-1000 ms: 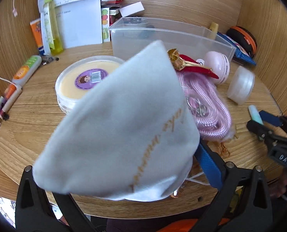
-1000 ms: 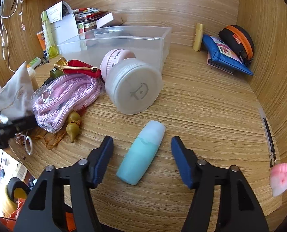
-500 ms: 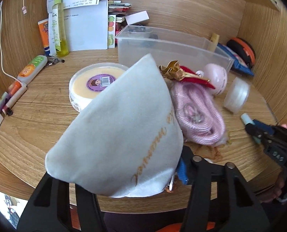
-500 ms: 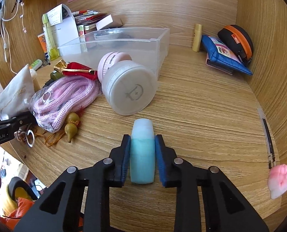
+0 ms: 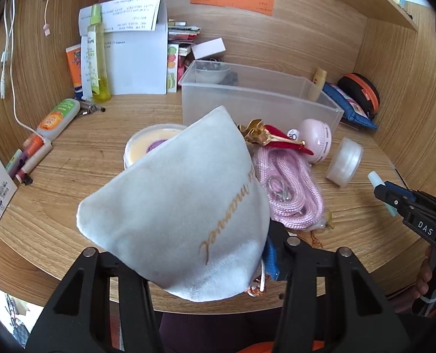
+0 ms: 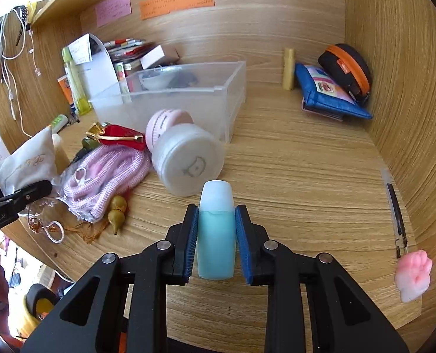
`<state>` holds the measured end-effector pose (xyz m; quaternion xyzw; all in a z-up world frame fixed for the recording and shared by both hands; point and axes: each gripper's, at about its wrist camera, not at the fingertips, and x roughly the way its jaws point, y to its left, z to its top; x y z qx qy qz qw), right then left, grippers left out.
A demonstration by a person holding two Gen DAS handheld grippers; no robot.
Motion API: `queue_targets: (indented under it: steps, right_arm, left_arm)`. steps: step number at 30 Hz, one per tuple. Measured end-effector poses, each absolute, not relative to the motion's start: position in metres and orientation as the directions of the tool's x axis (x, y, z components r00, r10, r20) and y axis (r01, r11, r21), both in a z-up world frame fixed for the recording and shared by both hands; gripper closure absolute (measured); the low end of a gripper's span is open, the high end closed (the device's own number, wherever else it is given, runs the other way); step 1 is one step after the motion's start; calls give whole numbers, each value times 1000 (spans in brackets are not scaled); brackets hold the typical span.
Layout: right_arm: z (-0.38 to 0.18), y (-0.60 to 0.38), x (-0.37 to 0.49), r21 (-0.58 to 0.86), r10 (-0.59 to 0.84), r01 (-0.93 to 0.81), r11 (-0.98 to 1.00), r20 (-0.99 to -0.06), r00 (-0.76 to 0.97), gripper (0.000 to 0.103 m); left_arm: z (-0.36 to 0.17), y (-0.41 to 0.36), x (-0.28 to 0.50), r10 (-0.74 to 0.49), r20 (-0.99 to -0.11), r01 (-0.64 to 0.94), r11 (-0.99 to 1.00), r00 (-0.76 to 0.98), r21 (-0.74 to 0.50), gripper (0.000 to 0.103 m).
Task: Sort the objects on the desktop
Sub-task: 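Grasp the white drawstring pouch with the left gripper while the right grasps the teal bottle, then carry the pouch and teal bottle over the clear box and release both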
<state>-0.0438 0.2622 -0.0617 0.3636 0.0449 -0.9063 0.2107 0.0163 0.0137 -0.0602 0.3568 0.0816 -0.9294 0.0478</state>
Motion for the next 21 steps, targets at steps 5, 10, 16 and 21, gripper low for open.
queue_targets:
  steps: [5,10,16,21]
  right_arm:
    - [-52,263,-41,79,-364,423,-903,-663,-654,80]
    - [-38,260,-45,74,-372,426,-902,-637,-675,80]
    - [-19,252,-53,60,-387,442,-895,-598,-702,80]
    - [-12,241,-64,55,-400,459,-887,-590,-701,80]
  left_arm:
    - [-45,14,17,-23,-646,121,-987,-763,-108,54]
    - [-31,16,9,-12,-621,90,-991,-784,-95,54]
    - [-15,7,-8,13,-599,53,-994,-800,-93,54]
    - [-7,-2,-26,31,-602,33,-995,-798,-96,54]
